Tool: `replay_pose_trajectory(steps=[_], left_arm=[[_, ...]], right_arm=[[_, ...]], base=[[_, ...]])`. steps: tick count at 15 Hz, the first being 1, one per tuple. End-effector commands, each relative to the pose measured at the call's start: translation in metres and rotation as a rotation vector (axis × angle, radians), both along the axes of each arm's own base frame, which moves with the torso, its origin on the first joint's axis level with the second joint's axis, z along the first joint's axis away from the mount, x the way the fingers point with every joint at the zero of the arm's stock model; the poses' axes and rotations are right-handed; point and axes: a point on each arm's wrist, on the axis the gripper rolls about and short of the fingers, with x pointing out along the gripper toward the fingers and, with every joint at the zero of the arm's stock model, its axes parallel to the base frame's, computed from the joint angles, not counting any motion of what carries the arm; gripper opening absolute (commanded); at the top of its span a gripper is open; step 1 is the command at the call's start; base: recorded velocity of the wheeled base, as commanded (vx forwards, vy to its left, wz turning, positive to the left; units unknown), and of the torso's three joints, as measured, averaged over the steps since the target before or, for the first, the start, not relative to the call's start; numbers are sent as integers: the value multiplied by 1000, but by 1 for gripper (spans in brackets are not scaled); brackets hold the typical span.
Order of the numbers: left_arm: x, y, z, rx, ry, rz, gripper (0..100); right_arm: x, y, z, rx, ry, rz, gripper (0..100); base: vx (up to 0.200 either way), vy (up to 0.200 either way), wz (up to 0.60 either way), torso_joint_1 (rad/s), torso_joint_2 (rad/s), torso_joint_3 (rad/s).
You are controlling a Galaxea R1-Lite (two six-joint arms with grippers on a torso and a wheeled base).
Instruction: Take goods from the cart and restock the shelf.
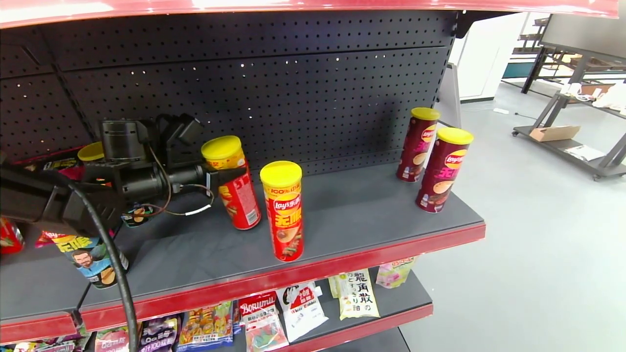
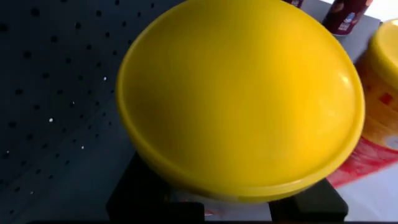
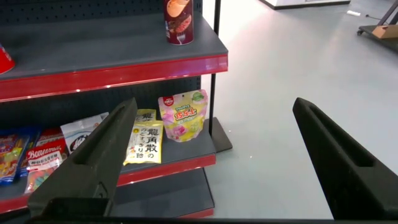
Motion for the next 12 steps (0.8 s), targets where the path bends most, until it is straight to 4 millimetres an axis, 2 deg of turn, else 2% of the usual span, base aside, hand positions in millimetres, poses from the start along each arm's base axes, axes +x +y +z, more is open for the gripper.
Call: replay_pose_trajectory(steps=[1, 4, 6, 12], left_arm=[[12, -5, -7, -1, 11, -6, 0], [24, -18, -8, -26, 17, -8, 0], [31, -34, -6, -41, 15, 0, 0], [50, -47, -9, -41, -11, 19, 0]], right_arm=[[0, 0, 0, 0, 2, 1, 100], [0, 0, 0, 0, 2, 1, 100], [0, 0, 0, 0, 2, 1, 100], [0, 0, 0, 0, 2, 1, 100]], base=[[0, 0, 0, 0, 0, 0], [0, 0, 0, 0, 0, 0], [0, 0, 0, 0, 0, 0], [0, 0, 0, 0, 0, 0]])
